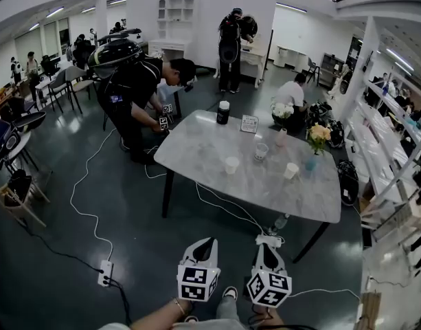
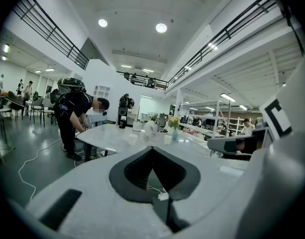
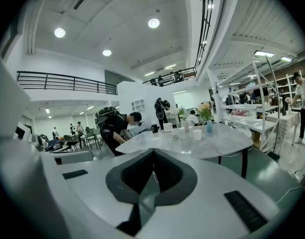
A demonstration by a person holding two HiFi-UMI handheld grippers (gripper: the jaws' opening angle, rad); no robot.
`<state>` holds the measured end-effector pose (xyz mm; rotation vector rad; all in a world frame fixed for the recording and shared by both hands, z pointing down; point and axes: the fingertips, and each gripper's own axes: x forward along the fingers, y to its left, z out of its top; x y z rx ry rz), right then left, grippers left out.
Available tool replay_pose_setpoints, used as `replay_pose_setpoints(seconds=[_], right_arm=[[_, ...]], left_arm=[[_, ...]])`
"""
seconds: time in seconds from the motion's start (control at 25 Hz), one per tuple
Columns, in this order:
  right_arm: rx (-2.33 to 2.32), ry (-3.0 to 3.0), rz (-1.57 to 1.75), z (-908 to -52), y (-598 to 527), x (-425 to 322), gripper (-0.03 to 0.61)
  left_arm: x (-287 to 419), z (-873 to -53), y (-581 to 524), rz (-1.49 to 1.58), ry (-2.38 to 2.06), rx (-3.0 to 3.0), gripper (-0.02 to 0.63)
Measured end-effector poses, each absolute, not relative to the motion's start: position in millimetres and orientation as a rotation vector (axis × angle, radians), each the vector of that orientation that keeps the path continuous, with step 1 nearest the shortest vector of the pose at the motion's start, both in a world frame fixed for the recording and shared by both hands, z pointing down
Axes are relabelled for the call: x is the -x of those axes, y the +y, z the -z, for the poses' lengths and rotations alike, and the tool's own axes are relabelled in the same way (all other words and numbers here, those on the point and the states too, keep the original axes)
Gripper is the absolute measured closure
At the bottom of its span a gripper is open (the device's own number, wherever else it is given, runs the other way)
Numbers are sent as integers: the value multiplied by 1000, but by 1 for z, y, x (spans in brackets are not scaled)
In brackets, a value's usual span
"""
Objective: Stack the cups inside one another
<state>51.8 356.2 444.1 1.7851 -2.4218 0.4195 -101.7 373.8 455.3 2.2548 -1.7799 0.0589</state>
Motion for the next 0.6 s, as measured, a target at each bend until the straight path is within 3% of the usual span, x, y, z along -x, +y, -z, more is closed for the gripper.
replay_pose_setpoints(seconds=[0.6], right_arm=[[-1763, -2434, -402, -432, 250, -109, 572]], left_arm=[[39, -443, 264, -70, -1767, -2278, 611]])
